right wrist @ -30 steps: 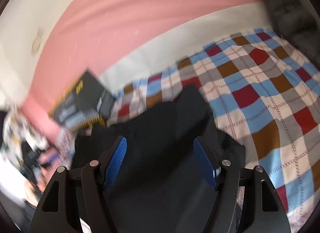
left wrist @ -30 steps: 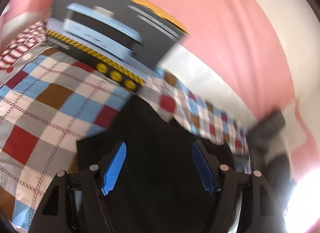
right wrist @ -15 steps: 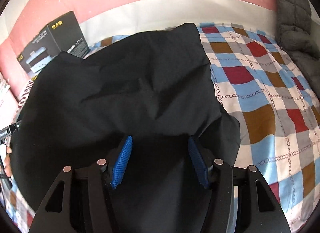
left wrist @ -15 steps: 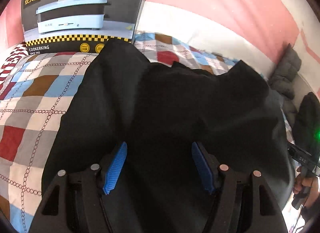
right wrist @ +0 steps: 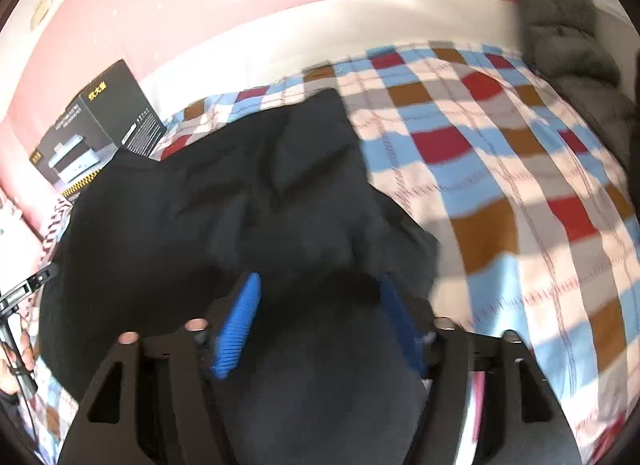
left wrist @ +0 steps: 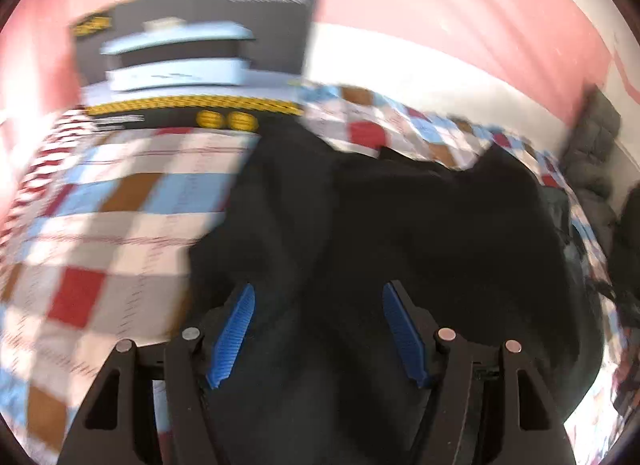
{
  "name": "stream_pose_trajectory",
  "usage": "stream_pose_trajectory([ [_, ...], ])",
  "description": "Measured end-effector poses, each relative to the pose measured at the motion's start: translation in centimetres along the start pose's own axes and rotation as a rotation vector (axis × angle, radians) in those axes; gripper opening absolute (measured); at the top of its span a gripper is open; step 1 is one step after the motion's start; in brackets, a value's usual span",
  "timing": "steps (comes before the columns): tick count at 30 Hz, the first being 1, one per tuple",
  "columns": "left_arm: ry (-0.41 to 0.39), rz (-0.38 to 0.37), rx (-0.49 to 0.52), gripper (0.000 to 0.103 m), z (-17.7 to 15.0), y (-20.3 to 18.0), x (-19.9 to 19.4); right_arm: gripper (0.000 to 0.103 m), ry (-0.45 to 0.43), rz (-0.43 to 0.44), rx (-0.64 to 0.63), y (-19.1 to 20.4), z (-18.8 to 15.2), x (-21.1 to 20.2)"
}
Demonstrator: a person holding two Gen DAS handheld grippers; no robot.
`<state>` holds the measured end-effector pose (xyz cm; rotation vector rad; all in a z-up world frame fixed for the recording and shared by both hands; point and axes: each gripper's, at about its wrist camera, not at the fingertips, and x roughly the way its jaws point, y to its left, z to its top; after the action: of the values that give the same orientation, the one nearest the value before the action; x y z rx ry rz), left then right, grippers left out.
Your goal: Fold large clothes
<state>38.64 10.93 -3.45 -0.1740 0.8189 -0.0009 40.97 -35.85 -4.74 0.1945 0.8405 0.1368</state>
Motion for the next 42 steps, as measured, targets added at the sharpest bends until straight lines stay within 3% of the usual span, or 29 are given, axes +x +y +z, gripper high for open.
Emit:
stream_pose_trajectory([
  [3, -0.049, -0.018, -0.051, 0.071, -1.7, 2.9, -3.0, 0.073, 0.026, 0.017, 0.054, -1.9, -2.6, -1.2],
  [7, 0.055, 0.029, -0.135, 0.072, -4.4, 6.9, -1.7, 0.080, 0.073, 0.076, 0.143, -4.3, -5.7, -0.9],
  [10, 0.106, -0.057, -0.267, 0.082, -6.0, 9.6, 0.1, 0.080, 0.125, 0.182, 0.292, -6.3, -6.7, -0.1],
  [14, 0.124, -0.155, -0.368, 0.090, -6.7, 10.5, 1.8, 0.097, 0.162, 0.220, 0.368, -7.3, -7.2, 1.4],
  [19, 0.121, -0.228, -0.401, 0.099, -7.3, 10.2, 4.2, 0.098, 0.177, 0.316, 0.445, -7.8, -7.2, 3.2],
  [24, 0.097, -0.218, -0.374, 0.100, -7.3, 9.7, 4.8, 0.099, 0.189, 0.346, 0.455, -7.3, -6.8, 4.3],
  [25, 0.104, -0.205, -0.365, 0.099, -7.3, 9.6, 4.9, 0.094, 0.195, 0.344, 0.449, -7.1, -6.6, 4.3],
  [26, 0.114, -0.189, -0.350, 0.096, -7.1, 9.2, 5.0, 0.086, 0.197, 0.349, 0.444, -6.9, -6.5, 4.4],
  [27, 0.122, -0.190, -0.343, 0.085, -7.0, 9.1, 5.0, 0.082, 0.198, 0.344, 0.442, -6.6, -6.3, 4.3],
  [29, 0.141, -0.220, -0.338, 0.066, -6.7, 8.4, 4.8, 0.065, 0.192, 0.335, 0.434, -6.1, -6.2, 3.7],
  [33, 0.159, -0.162, -0.281, 0.038, -5.4, 6.9, 3.3, 0.050, 0.210, 0.291, 0.422, -5.4, -5.1, 2.8],
  [35, 0.162, -0.155, -0.284, 0.033, -4.5, 6.7, 2.0, 0.041, 0.214, 0.290, 0.420, -5.1, -4.4, 2.1],
  [39, 0.139, -0.177, -0.258, 0.030, -3.4, 6.2, -1.6, 0.039, 0.193, 0.297, 0.388, -4.5, -3.5, -1.4],
  [42, 0.124, -0.195, -0.224, 0.030, -4.4, 6.2, -5.6, 0.039, 0.193, 0.311, 0.358, -4.2, -4.5, -4.8],
])
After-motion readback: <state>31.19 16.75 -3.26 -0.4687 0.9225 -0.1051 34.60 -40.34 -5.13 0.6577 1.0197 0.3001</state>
